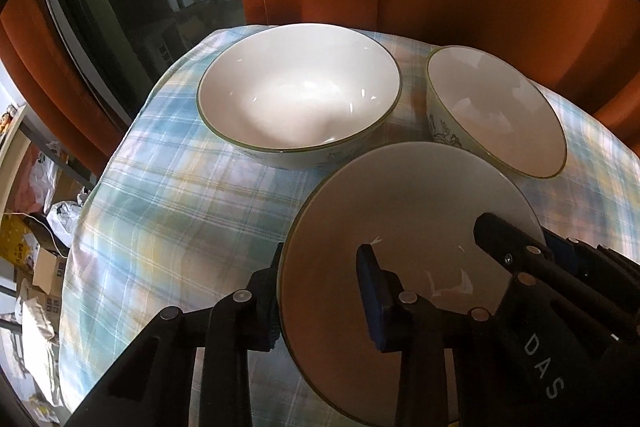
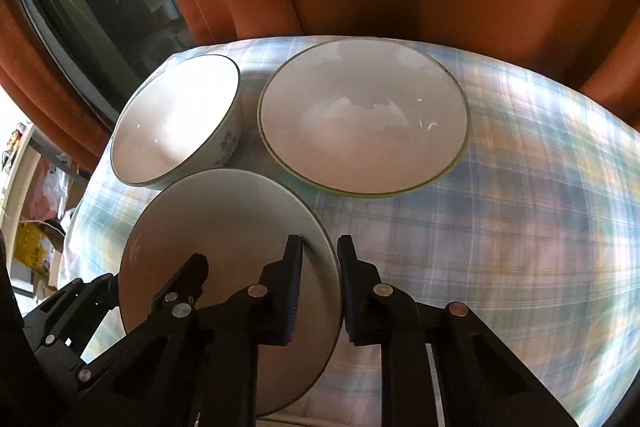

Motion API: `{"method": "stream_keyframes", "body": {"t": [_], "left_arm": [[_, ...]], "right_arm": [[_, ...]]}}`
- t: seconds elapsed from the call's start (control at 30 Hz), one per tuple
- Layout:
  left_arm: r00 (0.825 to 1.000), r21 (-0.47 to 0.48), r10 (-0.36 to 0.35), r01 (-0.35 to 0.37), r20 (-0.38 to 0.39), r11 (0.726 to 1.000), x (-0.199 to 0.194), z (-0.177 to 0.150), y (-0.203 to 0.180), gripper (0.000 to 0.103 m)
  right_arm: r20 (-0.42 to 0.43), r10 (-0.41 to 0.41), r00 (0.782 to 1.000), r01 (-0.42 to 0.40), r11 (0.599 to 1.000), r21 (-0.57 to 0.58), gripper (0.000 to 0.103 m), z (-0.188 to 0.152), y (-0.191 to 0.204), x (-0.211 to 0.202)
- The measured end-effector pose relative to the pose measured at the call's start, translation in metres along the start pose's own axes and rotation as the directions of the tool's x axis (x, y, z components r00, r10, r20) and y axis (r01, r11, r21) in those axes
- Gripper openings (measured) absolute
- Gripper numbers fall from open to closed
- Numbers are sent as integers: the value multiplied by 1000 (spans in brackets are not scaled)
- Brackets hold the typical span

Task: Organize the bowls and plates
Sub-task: 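Close both grippers on the rim of the white bowl, then lift the white bowl with both grippers and carry it beside the plate stack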

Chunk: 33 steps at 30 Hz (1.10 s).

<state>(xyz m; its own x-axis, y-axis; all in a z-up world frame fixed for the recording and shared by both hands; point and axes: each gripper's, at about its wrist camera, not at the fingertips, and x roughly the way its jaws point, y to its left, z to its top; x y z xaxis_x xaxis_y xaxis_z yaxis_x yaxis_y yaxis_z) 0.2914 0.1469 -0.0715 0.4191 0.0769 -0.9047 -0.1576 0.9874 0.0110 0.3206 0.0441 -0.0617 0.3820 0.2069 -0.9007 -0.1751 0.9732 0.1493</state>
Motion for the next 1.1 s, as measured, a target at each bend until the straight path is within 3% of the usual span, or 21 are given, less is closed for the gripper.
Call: {"method": "stream_keyframes", "body": {"t": [0.3, 0.6, 0.87, 1.1], "left_arm": [[1000, 21, -21, 20, 18, 1000, -18, -4, -6, 32], [994, 62, -70, 65, 85, 996, -64, -9, -23, 32], [983, 127, -132, 116, 125, 985, -102, -26, -45, 32], [977, 152, -141, 118, 157, 981, -132, -46, -63, 32]], "right_arm": [[0, -42, 999, 42, 999, 0, 21, -1, -2, -17], [66, -87, 994, 85, 996, 39, 21, -8, -8, -66], [115, -142, 983, 130, 985, 113, 21, -24, -26, -107], [148, -160, 976, 139, 980, 144, 22, -47, -42, -142]]}}
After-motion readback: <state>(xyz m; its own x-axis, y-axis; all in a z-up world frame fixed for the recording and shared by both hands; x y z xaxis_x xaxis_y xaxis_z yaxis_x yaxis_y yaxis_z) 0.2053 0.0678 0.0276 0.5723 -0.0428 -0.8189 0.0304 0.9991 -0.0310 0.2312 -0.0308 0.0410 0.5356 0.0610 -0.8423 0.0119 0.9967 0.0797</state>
